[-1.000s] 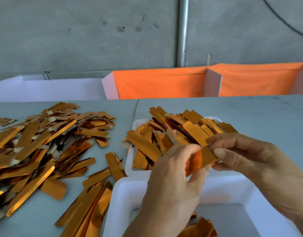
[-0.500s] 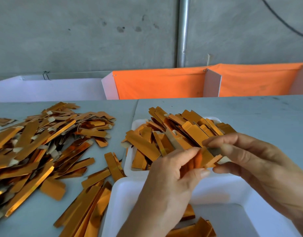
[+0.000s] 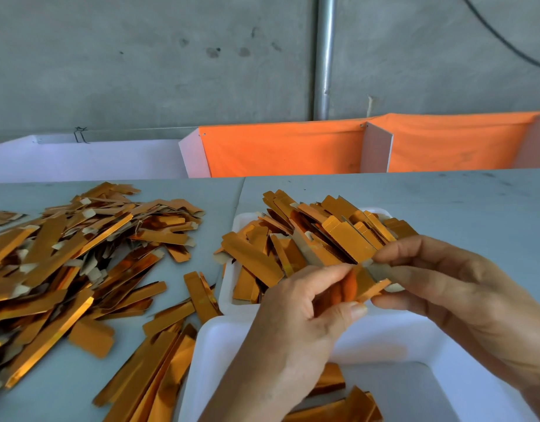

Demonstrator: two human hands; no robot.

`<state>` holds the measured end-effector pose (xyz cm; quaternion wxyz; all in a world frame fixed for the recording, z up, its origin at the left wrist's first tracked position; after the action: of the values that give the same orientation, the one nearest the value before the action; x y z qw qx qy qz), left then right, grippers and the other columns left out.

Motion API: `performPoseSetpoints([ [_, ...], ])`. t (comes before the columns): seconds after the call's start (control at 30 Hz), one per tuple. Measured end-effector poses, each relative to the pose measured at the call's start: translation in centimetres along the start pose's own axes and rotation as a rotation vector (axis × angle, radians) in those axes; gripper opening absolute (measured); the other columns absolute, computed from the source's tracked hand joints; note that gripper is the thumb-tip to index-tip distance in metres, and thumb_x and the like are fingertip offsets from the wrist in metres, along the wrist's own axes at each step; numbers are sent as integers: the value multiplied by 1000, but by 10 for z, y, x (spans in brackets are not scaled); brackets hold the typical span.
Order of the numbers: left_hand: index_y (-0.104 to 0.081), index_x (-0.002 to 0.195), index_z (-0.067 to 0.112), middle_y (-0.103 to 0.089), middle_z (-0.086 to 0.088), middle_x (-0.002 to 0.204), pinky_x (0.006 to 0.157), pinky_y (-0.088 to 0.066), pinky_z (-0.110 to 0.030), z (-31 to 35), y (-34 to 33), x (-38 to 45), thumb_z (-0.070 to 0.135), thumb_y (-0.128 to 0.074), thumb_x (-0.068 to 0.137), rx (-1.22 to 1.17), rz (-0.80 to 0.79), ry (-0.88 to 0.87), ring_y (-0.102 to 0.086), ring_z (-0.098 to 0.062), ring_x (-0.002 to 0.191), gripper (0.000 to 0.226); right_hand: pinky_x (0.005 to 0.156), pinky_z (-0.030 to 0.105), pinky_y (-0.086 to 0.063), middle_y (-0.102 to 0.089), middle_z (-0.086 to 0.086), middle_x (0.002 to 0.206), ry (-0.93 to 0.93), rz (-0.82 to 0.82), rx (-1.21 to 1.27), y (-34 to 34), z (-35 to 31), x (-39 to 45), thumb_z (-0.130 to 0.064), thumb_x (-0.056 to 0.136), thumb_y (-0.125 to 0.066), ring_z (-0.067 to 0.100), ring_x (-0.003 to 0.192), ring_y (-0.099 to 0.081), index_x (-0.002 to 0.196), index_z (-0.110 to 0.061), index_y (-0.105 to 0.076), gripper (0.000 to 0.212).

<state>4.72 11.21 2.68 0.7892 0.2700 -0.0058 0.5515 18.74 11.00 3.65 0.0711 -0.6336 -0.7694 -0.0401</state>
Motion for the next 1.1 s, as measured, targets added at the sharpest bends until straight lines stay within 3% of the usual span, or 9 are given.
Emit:
performPoseSetpoints([
  [0.13,-48,108,64,-60,30,106,84,-45,-10,-1,1,-1,42,-63,79,24,2,10,-54,9,104,40,73,25,-57,-72,16,94,-13,-11,-78,1,0,-1,-51,41,-91,24,87,-70,90,-15,-71,65],
  [0.3,-57,115,47,-57,33,97,77,-39,-1,-2,3,-1,31,-68,84,108,-4,8,-53,11,99,38,67,22,-56,-66,8,73,-49,-10,-138,-2,4,0,-27,69,-84,15,69,-65,80,-15,-72,21],
  [0.47,-55,126,42,-54,32,103,78,-37,0,3,1,-3,33,-67,84,226,7,-41,-48,11,102,45,54,21,-52,-57,6,58,-59,-9,-214,-7,2,0,-14,70,-70,17,52,-58,72,-18,-69,4],
  [0.57,-50,128,43,-51,31,110,84,-41,-12,6,-1,-3,35,-65,85,302,17,-63,-47,4,104,46,49,20,-47,-50,3,55,-20,-13,-282,-6,6,1,8,82,-65,17,48,-51,73,-22,-64,32],
  [0.67,-50,129,41,-52,30,112,84,-40,-10,6,-1,-3,34,-64,86,320,20,-72,-47,6,104,46,54,23,-49,-56,6,61,-34,-72,-209,-13,5,1,-15,77,-62,19,54,-56,82,-25,-68,13],
  [0.73,-49,131,41,-52,31,114,82,-38,-2,3,2,-3,34,-65,86,301,29,-58,-45,12,105,48,57,26,-51,-58,8,66,-70,-125,-95,-14,8,1,-21,75,-58,21,58,-57,88,-19,-71,19],
  [0.87,-50,130,41,-51,32,112,79,-33,4,2,3,-4,33,-64,86,287,19,-48,-43,14,104,47,52,26,-51,-56,9,67,-146,-117,84,-12,18,3,-16,79,-73,19,56,-56,90,-10,-72,12],
  [1.0,-52,131,39,-53,29,110,77,-30,6,2,2,-4,32,-64,86,286,6,-55,-43,11,103,46,49,25,-51,-56,11,65,-224,-128,161,-12,26,2,-26,57,-90,18,53,-54,88,-6,-71,42],
  [1.1,-52,130,39,-54,29,109,77,-31,5,3,1,-3,32,-64,86,299,0,-63,-44,11,102,46,48,24,-50,-55,13,62,-245,-108,138,-12,27,3,-18,65,-82,18,50,-53,82,-8,-72,22],
])
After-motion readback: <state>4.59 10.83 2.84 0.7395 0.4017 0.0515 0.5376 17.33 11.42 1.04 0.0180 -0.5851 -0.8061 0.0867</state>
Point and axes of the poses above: each hand's wrist, its own x-axis towards the middle knuckle, its own y-axis out of the back of the hand, z = x × y, the point moved 8 cm from there along x, towards the middle knuckle
